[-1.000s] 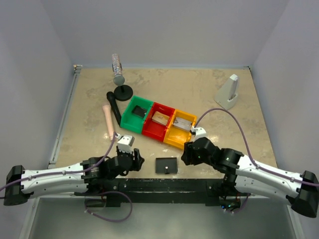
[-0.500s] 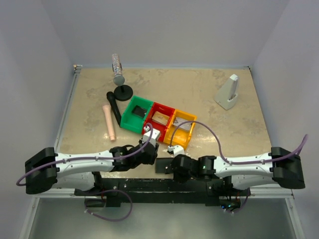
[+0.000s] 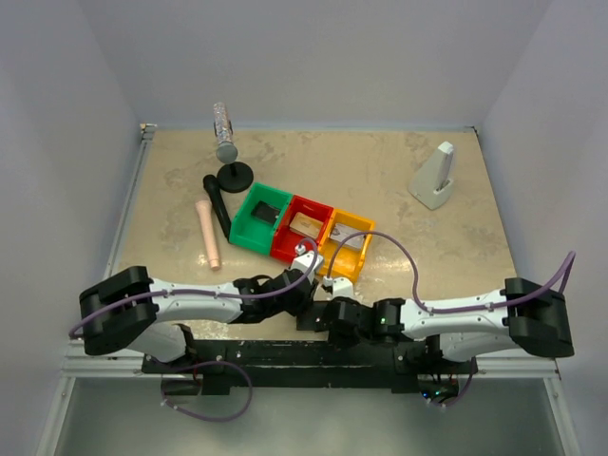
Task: Take the credit cards out of the card holder
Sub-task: Move the card holder to the corner of the board.
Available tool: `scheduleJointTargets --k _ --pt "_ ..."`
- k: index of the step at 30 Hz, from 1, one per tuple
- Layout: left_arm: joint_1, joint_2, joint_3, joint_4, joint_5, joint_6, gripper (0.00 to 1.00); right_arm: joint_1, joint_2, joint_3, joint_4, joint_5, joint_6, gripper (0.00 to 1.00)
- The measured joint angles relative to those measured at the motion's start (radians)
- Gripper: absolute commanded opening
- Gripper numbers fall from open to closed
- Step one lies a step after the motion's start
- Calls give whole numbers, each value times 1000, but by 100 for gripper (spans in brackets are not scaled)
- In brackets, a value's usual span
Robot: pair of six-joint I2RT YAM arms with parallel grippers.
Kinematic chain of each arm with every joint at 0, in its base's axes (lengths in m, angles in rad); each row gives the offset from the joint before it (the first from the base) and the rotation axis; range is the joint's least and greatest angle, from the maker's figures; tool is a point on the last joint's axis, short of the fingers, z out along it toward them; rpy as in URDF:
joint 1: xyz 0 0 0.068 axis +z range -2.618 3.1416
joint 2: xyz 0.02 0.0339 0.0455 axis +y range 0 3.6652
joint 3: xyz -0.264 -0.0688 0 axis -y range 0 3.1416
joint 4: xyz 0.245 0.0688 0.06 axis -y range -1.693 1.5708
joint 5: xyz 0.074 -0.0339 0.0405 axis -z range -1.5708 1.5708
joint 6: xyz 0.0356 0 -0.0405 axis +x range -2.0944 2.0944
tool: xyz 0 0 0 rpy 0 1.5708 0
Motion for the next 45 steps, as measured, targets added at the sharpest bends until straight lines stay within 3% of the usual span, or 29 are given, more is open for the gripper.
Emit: scheduleJointTargets --k 9,20,26,28,32,34,39,45 --pt "2 9 -38 87 40 -13 36 -98 -6 -37 31 -24 9 0" --pt "-20 -109 -195 180 73 -127 32 -223 -14 -41 43 -57 -58 5" --pt "-51 -183 -274 208 70 -208 33 -298 52 35 14 -65 -138 9" --pt "-54 -206 -282 193 61 -226 37 -317 69 65 3 -75 -162 13" --pt "-60 -343 -291 78 -2 -260 48 -352 34 91 -13 -74 -195 39" --pt "-60 -450 -293 11 -49 -273 53 -355 -21 90 -46 -69 -205 46" --pt "-57 -597 -306 -62 -128 -301 53 -355 -126 43 -33 -97 -220 49" --pt "-51 -461 -339 -54 -116 -326 48 -341 -51 -56 78 -203 -174 50"
